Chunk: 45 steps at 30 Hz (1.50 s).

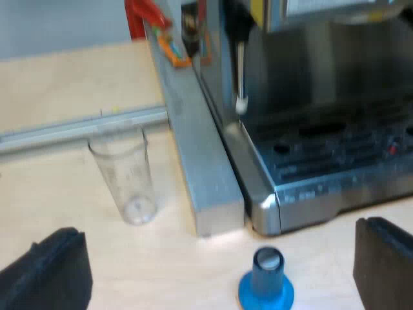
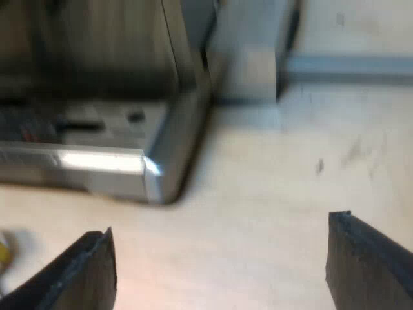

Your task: Grind coffee beans and then tamp

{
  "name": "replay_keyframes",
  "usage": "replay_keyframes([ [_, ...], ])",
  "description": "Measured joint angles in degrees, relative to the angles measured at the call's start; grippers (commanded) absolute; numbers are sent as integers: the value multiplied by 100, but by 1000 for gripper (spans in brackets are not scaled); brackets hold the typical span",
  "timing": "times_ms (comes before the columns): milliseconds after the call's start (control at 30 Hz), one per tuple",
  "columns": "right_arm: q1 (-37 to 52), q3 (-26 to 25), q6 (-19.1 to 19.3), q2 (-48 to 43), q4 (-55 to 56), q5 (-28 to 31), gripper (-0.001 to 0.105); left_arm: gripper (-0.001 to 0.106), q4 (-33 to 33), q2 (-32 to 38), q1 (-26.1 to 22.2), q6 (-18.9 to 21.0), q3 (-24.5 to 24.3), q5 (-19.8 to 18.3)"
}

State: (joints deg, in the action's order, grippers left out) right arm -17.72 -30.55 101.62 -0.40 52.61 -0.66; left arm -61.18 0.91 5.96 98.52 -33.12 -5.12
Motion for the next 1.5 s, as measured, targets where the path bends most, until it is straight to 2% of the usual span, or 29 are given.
replay_keyframes([
  [300,0,340,0,4,133,-9,69,83,147,0,0,-3,377,-34],
  [967,32,337,0,4,118,-9,69,83,209,-12,0,-3,375,-37],
  [1300,1314,337,0,4,118,-20,69,83,209,-12,0,-3,375,-37],
  [1500,1413,337,0,4,118,-20,69,83,209,-12,0,-3,375,-37],
])
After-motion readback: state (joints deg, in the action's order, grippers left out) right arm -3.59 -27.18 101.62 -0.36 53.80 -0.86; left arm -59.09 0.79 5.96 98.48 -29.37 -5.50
